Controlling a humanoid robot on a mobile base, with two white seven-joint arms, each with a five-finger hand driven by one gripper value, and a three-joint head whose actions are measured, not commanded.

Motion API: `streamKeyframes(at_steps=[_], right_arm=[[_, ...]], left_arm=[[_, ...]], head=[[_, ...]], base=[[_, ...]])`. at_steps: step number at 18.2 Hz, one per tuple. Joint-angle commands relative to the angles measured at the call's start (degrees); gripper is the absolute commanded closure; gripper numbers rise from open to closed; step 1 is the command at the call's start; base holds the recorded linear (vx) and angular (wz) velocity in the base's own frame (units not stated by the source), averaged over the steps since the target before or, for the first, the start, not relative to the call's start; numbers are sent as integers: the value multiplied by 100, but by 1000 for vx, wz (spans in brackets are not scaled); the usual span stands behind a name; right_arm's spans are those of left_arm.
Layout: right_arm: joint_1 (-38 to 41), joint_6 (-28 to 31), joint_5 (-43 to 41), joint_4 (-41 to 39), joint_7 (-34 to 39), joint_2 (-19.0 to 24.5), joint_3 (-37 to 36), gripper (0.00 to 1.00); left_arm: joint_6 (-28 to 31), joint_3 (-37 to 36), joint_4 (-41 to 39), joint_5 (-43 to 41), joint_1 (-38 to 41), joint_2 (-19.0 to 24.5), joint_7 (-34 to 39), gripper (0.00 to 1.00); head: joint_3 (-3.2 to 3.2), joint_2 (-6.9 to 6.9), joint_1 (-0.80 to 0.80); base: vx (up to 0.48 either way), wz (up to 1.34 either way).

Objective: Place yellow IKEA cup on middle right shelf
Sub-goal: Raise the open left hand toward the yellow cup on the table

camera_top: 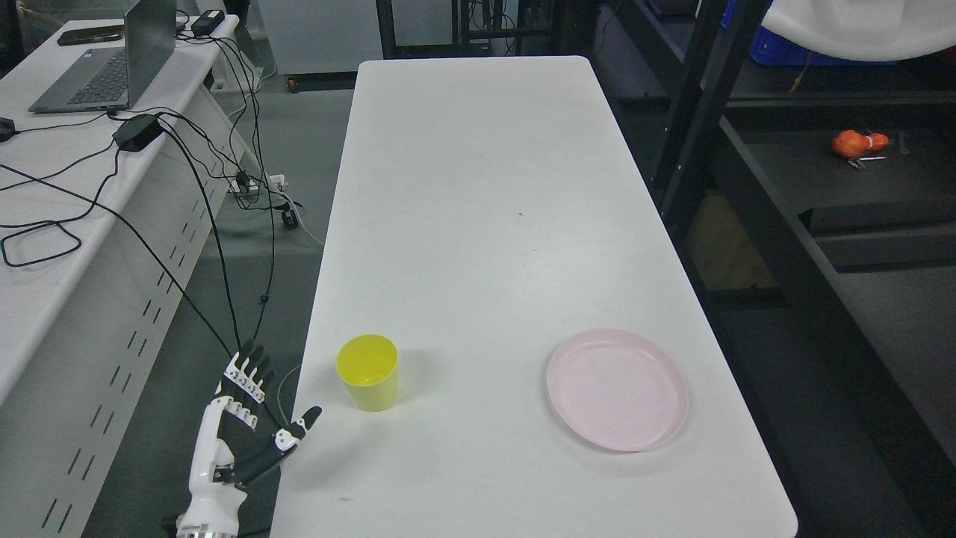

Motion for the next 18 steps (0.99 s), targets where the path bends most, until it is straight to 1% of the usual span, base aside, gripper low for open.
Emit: streamKeyframes(at_steps=[1, 4, 6, 7, 9, 13, 17, 18], right_arm=[[79, 3, -141, 0, -5, -100, 97, 1], [79, 3, -141, 0, -5, -100, 97, 1], [79, 3, -141, 0, -5, -100, 97, 1], [79, 3, -141, 0, -5, -100, 97, 1], [79, 3, -141, -8, -5, -100, 97, 1], [79, 3, -141, 0, -5, -100, 97, 1], [79, 3, -141, 0, -5, -100, 97, 1], [79, 3, -141, 0, -5, -100, 97, 0]], left_arm=[[12, -83, -2, 130, 82, 128, 0, 1], [47, -39, 77, 270, 38, 102, -8, 1], [47, -40, 314, 271, -102, 67, -26, 3], [56, -39, 402, 375, -225, 41, -26, 5], [100, -57, 464, 805, -418, 41, -26, 5], [468, -57, 570, 912, -832, -12, -26, 3], [987, -66, 596, 912, -1297, -47, -61, 3], [1005, -127, 596, 912, -1368, -39, -218, 3]], head=[[0, 0, 0], [0, 0, 0], [0, 0, 0], [0, 0, 0], [0, 0, 0], [0, 0, 0], [0, 0, 0], [0, 0, 0]], base=[[0, 0], [0, 0], [0, 0], [0, 0], [0, 0], [0, 0], [0, 0], [0, 0]])
